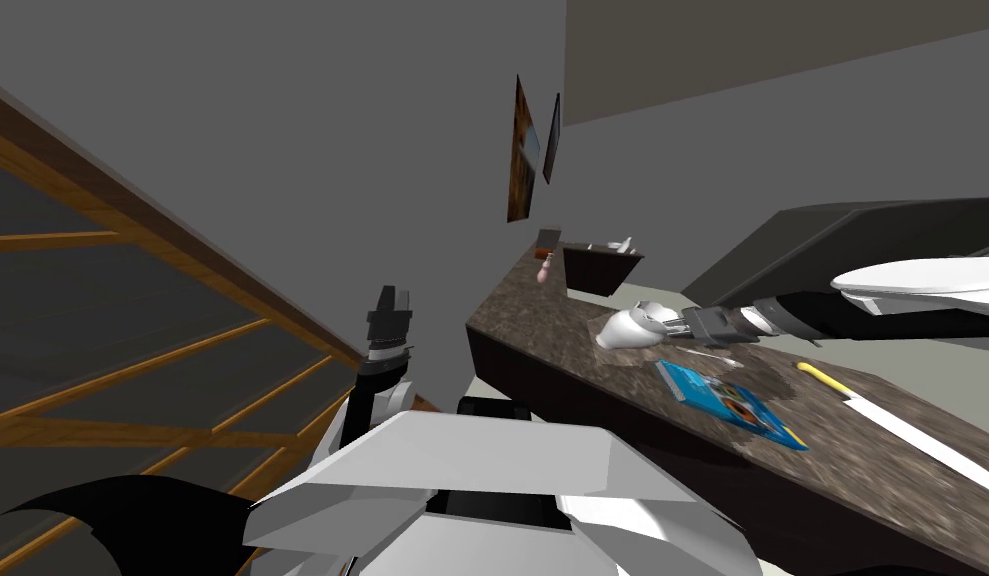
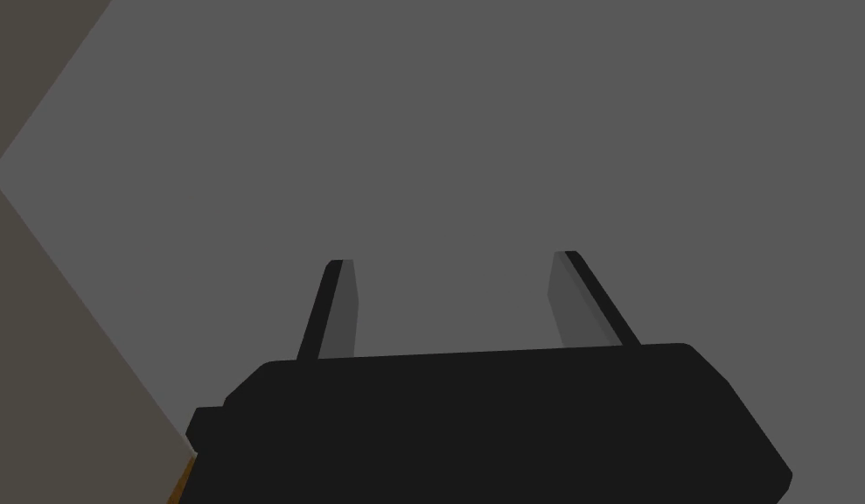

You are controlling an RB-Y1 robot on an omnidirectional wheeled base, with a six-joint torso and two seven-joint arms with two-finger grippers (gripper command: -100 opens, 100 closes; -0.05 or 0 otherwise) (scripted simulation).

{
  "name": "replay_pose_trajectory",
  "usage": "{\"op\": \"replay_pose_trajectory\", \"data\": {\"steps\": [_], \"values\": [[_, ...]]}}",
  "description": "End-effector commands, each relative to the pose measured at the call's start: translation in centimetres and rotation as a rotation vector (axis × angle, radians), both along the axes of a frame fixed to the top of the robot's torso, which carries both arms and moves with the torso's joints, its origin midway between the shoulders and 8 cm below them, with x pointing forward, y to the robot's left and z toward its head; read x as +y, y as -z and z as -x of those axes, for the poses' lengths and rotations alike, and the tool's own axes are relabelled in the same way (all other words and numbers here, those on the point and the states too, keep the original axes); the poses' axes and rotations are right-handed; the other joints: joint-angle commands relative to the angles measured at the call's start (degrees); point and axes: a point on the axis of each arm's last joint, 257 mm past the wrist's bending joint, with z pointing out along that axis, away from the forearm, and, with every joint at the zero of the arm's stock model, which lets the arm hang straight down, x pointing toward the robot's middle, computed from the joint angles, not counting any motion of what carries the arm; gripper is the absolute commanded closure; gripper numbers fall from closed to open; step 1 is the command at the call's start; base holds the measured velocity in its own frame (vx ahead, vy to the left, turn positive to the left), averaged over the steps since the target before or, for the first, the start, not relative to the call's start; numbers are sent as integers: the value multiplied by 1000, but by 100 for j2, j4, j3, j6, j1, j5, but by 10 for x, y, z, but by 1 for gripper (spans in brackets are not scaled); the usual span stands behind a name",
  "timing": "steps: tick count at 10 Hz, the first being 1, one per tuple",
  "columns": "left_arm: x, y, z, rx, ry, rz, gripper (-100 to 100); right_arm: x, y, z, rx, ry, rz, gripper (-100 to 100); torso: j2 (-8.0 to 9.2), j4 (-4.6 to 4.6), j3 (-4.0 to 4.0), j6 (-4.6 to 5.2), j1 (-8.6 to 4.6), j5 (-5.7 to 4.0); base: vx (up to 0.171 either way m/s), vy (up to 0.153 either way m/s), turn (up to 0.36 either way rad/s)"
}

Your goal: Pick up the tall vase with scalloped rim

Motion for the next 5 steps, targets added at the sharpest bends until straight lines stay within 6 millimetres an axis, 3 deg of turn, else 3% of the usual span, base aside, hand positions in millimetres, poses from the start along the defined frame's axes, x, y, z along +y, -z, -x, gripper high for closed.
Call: {"op": "replay_pose_trajectory", "data": {"steps": [1,2,4,5], "values": [[0,0,0,0,0,0,0,3,3,3,10,-1,-4,100,0,0,0,0,0,0,0,0,0],[0,0,0,0,1,0,0,11,-11,-8,9,-18,-2,100,-1,-2,-2,-6,0,-5,7,5,-60],[0,0,0,0,1,0,0,11,-10,-7,10,-15,-1,100,-8,-1,-5,-10,9,3,3,-1,-23],[0,0,0,0,1,0,0,11,-11,-7,9,-17,-2,0,-6,-1,-4,-8,8,3,0,0,0]]}}
